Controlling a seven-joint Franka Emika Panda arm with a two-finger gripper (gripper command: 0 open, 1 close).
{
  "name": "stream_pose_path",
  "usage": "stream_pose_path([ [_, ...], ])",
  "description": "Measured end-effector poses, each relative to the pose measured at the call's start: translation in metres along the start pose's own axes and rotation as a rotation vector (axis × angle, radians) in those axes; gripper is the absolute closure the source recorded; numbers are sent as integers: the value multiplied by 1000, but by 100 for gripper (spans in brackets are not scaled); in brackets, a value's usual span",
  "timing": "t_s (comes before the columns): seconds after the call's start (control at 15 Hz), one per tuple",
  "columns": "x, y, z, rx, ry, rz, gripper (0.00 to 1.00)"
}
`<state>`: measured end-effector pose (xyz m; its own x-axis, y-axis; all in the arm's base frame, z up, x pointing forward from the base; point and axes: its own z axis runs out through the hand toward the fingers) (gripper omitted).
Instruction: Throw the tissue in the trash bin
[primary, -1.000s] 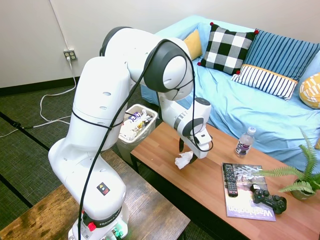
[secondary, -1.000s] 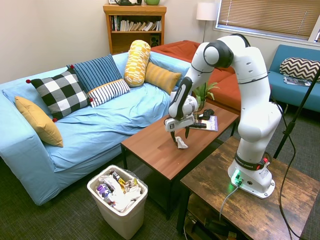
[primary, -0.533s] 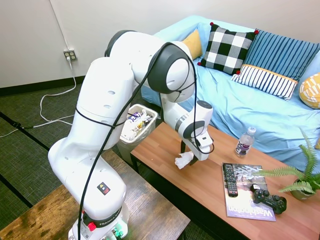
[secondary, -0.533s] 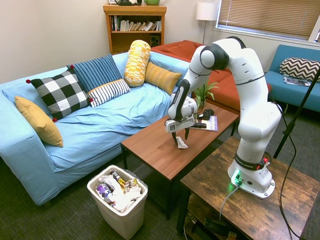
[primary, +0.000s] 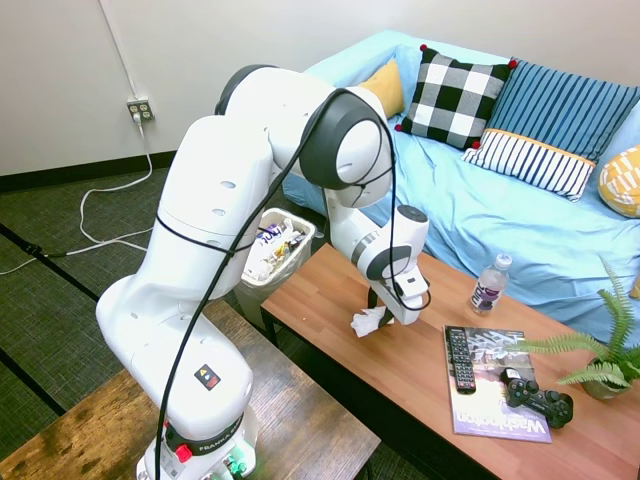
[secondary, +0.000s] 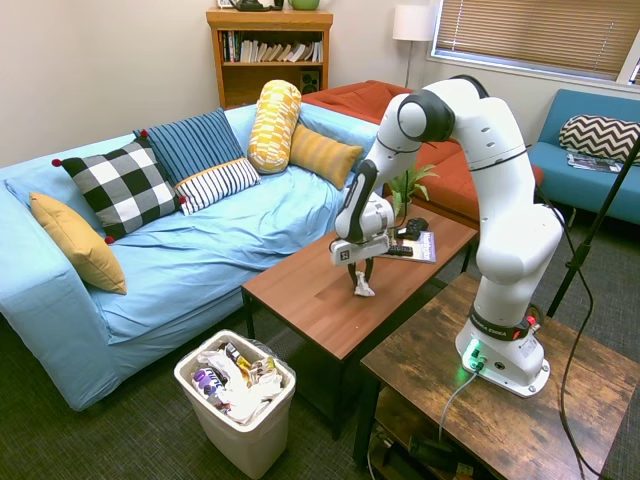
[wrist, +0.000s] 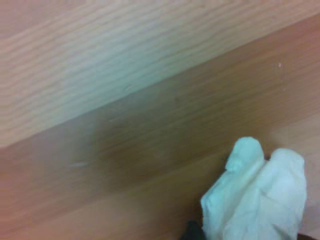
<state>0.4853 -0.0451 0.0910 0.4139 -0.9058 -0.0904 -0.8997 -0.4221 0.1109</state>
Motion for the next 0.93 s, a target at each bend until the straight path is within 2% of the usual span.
stream_pose_path([
  [0.27,-5,-2,-7,30,-15,-21,100],
  [0.53,-34,-9,-55,93,21,-86,100],
  [0.73,-108,-40,-103,137,86,-216,100],
  [0.93,-211,-73,-122,152,139,-345,100],
])
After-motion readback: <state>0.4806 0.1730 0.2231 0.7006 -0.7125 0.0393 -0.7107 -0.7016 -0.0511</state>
